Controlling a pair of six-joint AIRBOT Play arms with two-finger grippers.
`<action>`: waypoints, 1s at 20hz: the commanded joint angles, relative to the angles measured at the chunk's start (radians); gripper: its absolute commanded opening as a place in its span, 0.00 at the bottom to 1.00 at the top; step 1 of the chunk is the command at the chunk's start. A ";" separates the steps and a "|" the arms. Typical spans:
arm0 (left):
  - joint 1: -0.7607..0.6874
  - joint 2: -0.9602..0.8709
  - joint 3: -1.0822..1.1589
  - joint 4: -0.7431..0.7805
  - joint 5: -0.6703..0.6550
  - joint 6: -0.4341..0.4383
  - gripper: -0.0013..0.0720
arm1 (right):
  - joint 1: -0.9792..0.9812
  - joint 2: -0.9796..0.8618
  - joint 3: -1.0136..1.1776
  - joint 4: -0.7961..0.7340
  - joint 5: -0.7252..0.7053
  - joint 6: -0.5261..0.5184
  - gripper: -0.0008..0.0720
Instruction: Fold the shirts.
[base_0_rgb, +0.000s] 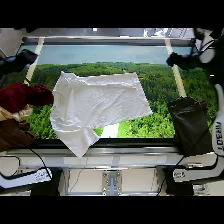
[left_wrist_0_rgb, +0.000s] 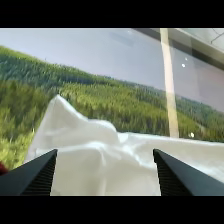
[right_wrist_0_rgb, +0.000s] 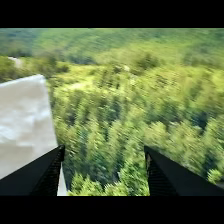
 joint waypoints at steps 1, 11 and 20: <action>0.218 0.254 -0.272 0.026 -0.244 -0.032 0.96 | -0.123 0.164 -0.126 -0.025 0.195 -0.049 0.76; 0.408 0.330 -0.940 0.094 -0.241 -0.106 0.83 | -0.146 0.499 -0.763 0.232 -0.091 -0.065 0.76; 0.230 0.087 -0.938 -0.083 -0.026 -0.010 0.81 | -0.145 0.539 -0.753 0.328 -0.090 -0.074 0.76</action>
